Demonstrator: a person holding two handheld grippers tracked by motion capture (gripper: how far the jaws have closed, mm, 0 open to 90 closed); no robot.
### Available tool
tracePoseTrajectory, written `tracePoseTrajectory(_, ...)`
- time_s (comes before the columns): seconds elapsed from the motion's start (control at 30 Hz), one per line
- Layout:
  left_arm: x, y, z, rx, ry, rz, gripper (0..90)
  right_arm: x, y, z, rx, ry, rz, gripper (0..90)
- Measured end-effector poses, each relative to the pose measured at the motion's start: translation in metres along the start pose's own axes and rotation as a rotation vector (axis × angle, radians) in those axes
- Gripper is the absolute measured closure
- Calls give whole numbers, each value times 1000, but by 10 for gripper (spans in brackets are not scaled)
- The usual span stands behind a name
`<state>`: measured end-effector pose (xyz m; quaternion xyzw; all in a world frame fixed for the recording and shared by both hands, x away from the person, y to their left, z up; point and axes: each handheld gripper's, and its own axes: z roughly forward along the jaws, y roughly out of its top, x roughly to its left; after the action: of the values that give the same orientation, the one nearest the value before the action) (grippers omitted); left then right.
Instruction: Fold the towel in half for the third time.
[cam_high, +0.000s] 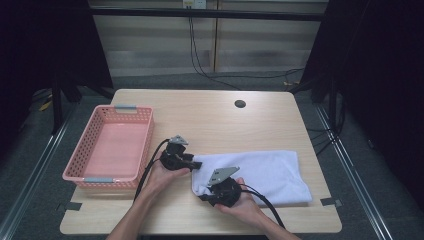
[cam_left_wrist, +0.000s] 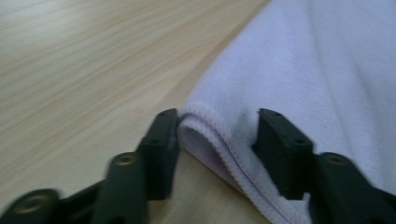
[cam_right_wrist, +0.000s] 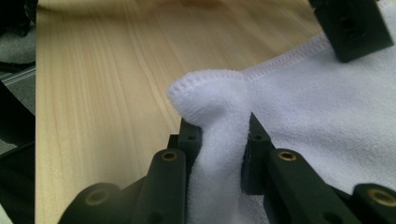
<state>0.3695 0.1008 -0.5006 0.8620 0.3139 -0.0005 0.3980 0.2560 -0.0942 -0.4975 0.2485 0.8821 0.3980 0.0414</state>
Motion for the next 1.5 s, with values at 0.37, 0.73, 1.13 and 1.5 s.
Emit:
tracePoseTrajectory(0.37,0,13,-11,-124,-107,-114,832,-7,12,-17,-71,25,62,767)
tracePoseTrajectory(0.73,8,34,-43,-214,-121,-157,835,-16,44,-39,-199,63,121,775)
tracePoseTrajectory(1.13,12,41,-72,-233,-91,-147,835,-6,74,-39,-246,71,91,777)
tracePoseTrajectory(1.5,13,44,-110,-245,-32,-146,834,5,100,-39,-302,90,75,780)
